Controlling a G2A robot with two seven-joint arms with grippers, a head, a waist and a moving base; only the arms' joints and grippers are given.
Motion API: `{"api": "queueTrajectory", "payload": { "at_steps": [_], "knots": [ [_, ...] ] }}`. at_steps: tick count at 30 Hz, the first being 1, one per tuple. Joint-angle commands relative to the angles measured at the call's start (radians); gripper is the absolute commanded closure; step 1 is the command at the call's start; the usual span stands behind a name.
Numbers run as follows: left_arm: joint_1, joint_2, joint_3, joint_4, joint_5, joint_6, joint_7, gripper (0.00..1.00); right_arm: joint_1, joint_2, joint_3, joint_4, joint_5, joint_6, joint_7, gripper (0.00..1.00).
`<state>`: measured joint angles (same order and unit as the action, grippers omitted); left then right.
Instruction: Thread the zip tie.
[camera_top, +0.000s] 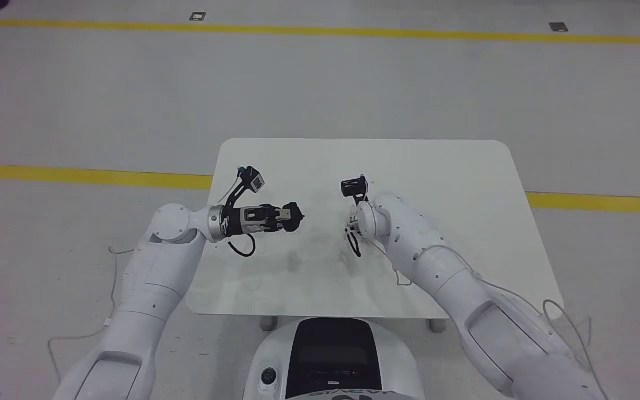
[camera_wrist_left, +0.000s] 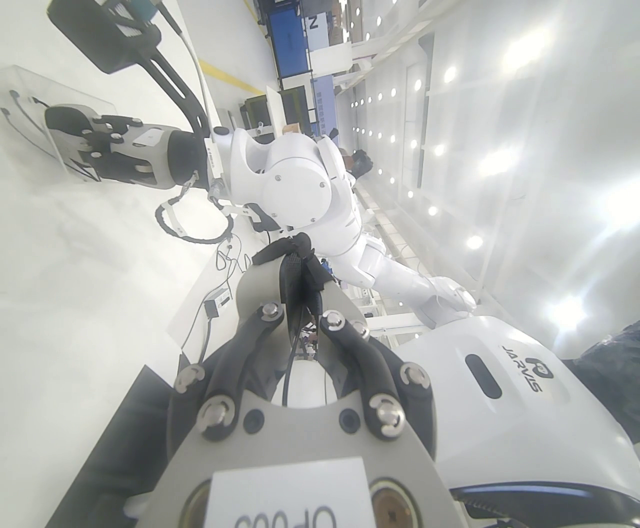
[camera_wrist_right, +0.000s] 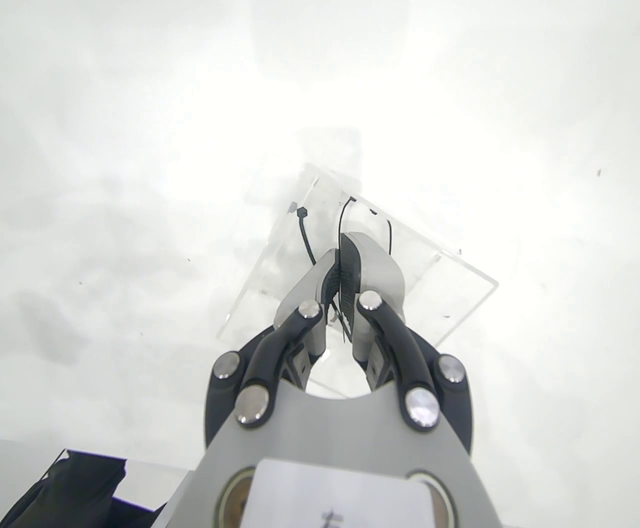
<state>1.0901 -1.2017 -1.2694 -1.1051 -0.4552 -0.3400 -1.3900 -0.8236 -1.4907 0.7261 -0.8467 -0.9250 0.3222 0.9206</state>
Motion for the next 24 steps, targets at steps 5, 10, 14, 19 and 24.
{"api": "queueTrajectory", "payload": {
  "at_steps": [5, 10, 14, 19, 24],
  "knots": [
    [0.0, 0.0, 0.0, 0.0, 0.0, 0.0, 0.0, 1.0, -0.031, 0.019, 0.045, -0.086, -0.013, -0.007, 0.002, 1.0],
    [0.0, 0.0, 0.0, 0.0, 0.0, 0.0, 0.0, 1.0, -0.099, 0.056, 0.126, -0.228, -0.038, -0.018, 0.021, 1.0],
    [0.0, 0.0, 0.0, 0.0, 0.0, 0.0, 0.0, 1.0, -0.18, 0.092, 0.219, -0.373, -0.045, -0.045, 0.03, 1.0],
    [0.0, 0.0, 0.0, 0.0, 0.0, 0.0, 0.0, 1.0, -0.314, 0.131, 0.359, -0.558, 0.022, -0.116, 0.021, 1.0],
    [0.0, 0.0, 0.0, 0.0, 0.0, 0.0, 0.0, 1.0, -0.384, 0.147, 0.435, -0.629, 0.094, -0.185, 0.006, 1.0]
  ]
}}
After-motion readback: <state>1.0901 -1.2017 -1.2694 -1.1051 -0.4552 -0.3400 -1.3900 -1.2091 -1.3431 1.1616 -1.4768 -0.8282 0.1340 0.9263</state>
